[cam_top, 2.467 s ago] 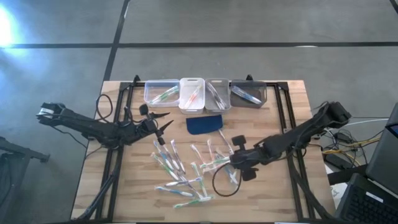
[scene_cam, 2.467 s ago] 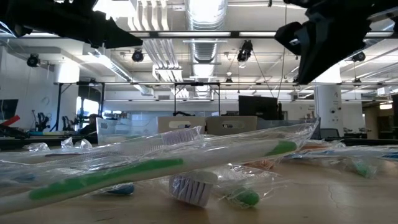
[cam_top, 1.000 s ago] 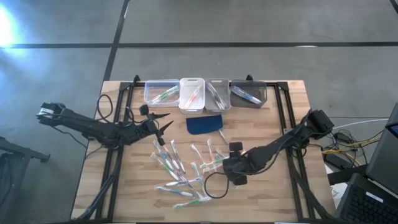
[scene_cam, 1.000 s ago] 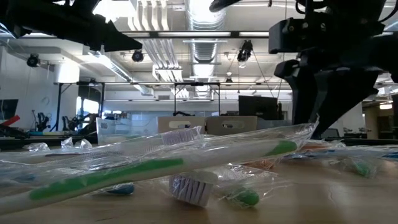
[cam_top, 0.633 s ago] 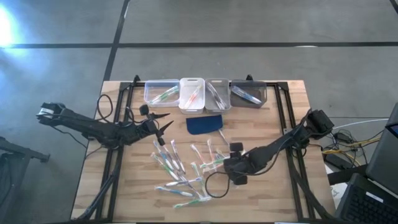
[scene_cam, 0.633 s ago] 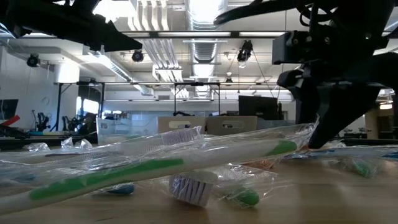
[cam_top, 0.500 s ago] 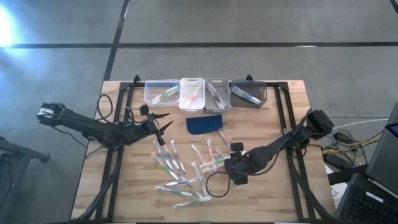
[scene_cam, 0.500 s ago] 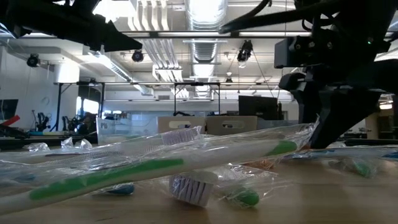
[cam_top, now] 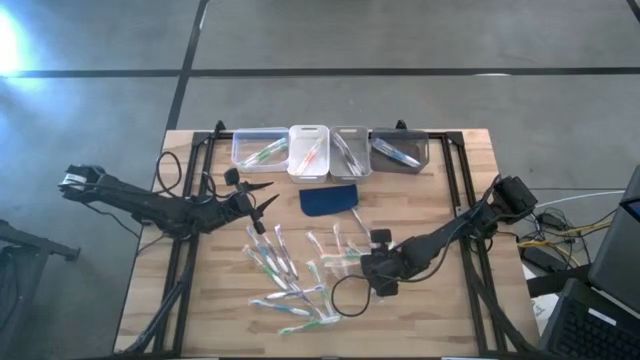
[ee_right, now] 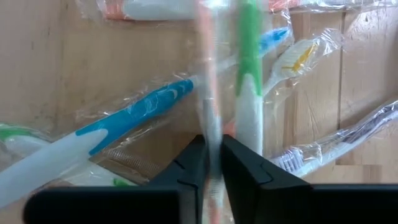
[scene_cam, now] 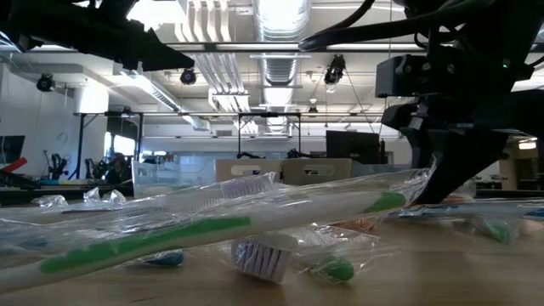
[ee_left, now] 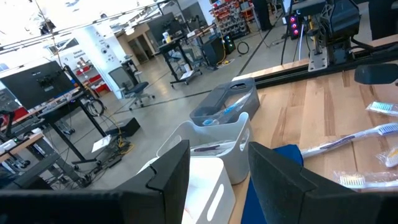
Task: Pick & Place Toothbrushes
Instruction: Put the orange toothbrush into the white bin
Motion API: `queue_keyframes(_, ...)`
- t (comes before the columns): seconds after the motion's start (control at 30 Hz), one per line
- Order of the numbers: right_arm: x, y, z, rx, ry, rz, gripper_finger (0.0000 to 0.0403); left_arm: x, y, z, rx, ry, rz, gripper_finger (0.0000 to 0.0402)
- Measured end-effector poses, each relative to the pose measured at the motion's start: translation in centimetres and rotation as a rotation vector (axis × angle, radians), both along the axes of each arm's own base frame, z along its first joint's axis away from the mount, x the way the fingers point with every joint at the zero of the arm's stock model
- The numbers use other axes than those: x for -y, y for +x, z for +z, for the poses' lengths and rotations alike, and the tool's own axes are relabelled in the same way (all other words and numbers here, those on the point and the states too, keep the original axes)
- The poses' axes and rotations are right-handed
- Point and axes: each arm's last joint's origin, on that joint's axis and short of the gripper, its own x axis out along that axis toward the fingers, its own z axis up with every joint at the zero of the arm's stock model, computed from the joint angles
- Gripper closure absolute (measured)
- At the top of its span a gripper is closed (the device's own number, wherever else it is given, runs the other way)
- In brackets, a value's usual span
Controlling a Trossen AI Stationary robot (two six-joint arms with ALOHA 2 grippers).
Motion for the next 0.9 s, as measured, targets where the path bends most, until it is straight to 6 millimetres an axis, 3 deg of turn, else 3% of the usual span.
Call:
queue_keyframes(0.1,0.0,0.0,0.0,0.000,0.001,0.000,0.0383,0.0,0.0,0.0,0.000,0.000,0.000,0.0234)
queue_keyframes(0.27,-0.1,0.0,0.8,-0.022,0.000,0.003,0.0375,0.0,0.0,0.0,0.000,0.000,0.000,0.0234)
queue_keyframes(0.63,-0.5,0.9,6.7,0.058,0.036,0.005,0.0381,0.0,0.0,-0.1,-0.006,0.001,0.000,0.0234)
queue_keyframes(0.9,-0.2,0.4,8.6,0.139,0.063,-0.001,0.0380,0.0,0.0,-0.1,-0.009,0.001,0.000,0.0234)
